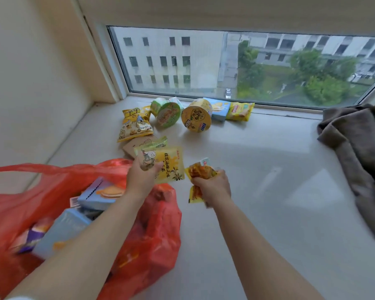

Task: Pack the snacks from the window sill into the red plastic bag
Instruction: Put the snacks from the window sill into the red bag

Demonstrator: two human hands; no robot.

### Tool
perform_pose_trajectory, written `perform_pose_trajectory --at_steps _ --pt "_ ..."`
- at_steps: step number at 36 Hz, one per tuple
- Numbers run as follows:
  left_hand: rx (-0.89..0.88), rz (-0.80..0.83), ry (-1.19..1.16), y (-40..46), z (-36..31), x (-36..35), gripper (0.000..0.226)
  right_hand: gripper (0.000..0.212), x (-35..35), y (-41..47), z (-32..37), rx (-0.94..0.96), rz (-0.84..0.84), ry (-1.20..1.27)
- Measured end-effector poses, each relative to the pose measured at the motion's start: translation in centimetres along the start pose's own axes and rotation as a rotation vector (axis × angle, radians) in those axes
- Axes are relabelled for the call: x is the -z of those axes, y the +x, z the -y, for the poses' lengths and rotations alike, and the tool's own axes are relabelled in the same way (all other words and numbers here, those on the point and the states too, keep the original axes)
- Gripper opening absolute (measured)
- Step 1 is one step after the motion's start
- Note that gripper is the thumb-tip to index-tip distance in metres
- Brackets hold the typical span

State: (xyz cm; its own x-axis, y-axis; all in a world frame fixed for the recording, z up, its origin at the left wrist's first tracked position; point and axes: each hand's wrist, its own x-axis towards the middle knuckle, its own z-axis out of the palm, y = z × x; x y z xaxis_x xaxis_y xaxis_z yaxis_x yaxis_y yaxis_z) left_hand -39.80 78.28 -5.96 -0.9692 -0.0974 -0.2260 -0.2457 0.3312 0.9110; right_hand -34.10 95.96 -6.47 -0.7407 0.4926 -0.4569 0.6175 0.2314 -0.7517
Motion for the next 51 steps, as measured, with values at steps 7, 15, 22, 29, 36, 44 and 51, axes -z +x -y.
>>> perform_pose_trajectory --at_steps 7,15,22,29,36,44,51 --pt "0.049 -0.137 -0.011 -5.0 3.4 4.7 0.066 0.056 -2.2 -4.1 0.6 0.102 0.043 0.010" --pt "0.043 -0.267 0.091 -7.6 5.7 10.7 0.064 0.064 -6.5 -8.1 1.3 0.158 0.120 0.045" --pt "0.011 -0.308 0.154 -5.8 7.9 16.1 0.059 0.063 -11.5 -9.9 2.9 0.205 0.129 0.095" --pt "-0.003 -0.231 0.227 -2.3 9.6 20.8 0.050 0.061 -17.5 -10.7 5.3 0.199 0.109 0.099" --pt "-0.011 -0.016 0.325 1.9 10.9 24.3 0.050 0.039 -22.5 -11.1 6.3 0.203 0.052 0.041" --pt "0.142 0.250 0.417 4.0 12.7 25.3 0.076 0.051 -25.3 -10.9 5.7 0.290 0.012 -0.210" --pt "0.274 0.383 0.561 5.2 13.6 26.0 0.084 0.061 -25.9 -10.8 5.1 0.429 0.105 -0.563"
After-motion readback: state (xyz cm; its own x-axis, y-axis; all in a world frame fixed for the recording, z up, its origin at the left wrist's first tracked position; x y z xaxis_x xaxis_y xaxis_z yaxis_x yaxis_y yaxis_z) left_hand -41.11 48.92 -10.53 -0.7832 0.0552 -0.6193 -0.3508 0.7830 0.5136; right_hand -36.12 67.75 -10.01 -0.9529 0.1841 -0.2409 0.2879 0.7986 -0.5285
